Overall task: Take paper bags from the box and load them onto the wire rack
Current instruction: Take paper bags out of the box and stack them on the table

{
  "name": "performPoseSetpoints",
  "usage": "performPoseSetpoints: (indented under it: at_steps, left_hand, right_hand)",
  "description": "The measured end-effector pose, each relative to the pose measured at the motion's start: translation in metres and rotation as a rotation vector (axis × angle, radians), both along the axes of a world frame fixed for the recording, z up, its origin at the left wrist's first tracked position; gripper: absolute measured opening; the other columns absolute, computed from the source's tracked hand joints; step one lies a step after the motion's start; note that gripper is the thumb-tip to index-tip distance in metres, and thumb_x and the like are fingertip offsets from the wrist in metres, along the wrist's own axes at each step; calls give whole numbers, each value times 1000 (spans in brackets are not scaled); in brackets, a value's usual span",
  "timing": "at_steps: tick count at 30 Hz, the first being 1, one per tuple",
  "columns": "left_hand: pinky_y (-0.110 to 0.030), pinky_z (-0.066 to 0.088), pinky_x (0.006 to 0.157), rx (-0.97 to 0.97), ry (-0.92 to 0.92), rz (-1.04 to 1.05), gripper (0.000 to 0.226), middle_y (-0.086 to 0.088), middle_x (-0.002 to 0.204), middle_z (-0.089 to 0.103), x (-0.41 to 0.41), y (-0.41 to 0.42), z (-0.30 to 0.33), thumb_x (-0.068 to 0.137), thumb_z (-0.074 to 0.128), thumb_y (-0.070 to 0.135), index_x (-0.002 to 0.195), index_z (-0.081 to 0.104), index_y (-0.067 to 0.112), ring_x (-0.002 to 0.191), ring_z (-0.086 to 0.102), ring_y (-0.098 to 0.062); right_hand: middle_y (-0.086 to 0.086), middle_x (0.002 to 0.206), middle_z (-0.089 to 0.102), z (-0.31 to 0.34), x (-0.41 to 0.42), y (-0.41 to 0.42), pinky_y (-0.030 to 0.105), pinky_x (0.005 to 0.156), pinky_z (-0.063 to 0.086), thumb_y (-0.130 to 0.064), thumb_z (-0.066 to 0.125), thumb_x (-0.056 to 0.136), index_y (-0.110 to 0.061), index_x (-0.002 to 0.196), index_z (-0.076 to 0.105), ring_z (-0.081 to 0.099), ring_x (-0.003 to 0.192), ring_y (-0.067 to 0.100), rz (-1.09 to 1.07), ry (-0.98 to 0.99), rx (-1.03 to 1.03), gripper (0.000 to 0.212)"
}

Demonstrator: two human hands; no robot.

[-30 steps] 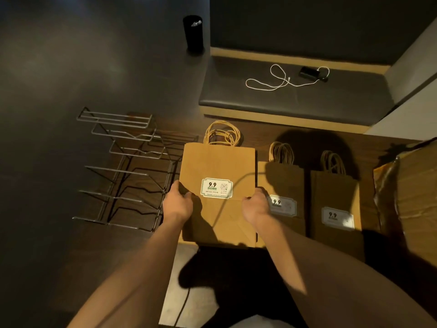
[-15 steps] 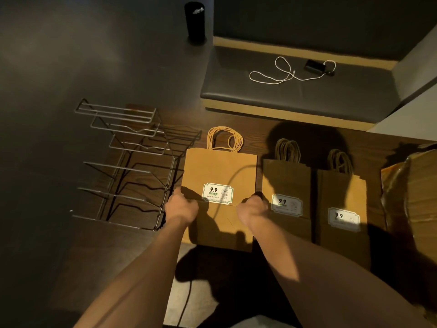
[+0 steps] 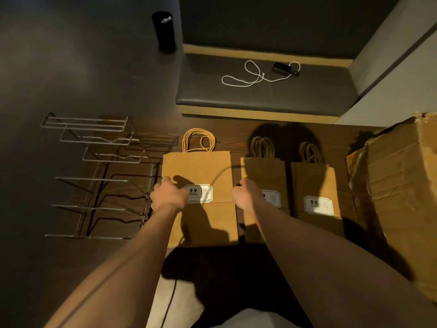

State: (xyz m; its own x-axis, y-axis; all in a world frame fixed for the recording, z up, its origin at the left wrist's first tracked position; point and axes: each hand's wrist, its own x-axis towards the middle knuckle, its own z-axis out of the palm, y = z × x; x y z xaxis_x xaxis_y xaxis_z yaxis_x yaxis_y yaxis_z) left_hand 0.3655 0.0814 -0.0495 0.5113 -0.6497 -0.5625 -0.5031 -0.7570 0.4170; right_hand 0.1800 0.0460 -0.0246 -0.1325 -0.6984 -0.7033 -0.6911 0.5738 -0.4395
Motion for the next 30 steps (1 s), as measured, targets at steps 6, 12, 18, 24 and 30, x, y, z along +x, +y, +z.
performPoseSetpoints:
  at_steps: [6,12,18,24,30]
  left_hand:
    - [-36,53,89,-241,217,-134,37,-10,118,65,-70,-47,53,95,57,22,130,53,11,99,63,-25]
    - [-45,57,90,-437,406,-224,15,-1,89,74,-197,-95,99,75,54,25,76,69,25,95,70,-28]
    - [-47,59,82,-528,644,-382,20,-6,83,74,-372,-123,145,73,53,22,68,72,28,86,71,-30]
    - [-41,60,80,-405,658,-621,16,-16,96,72,-507,-125,146,88,63,17,102,69,17,91,70,-29]
    - [-39,46,103,-86,586,-282,60,-19,143,50,-554,-126,91,84,62,25,137,51,0,132,48,-37]
  right_hand:
    - [17,134,52,40,-46,-27,40,100,46,-12,38,102,-6,135,52,51,123,32,-120,-142,-193,35]
    - [21,119,63,97,-141,-49,34,62,53,-13,48,95,-8,132,49,61,77,22,-340,-405,-398,37]
    - [8,94,61,143,-288,-61,43,76,56,-10,49,94,-8,112,60,60,82,24,-585,-475,-628,22]
    - [12,100,68,128,-425,-50,46,81,58,-18,51,90,-16,104,67,66,90,30,-751,-271,-596,21]
    - [9,115,58,89,-516,-10,32,78,39,-15,48,95,-10,127,55,50,93,22,-766,-74,-364,33]
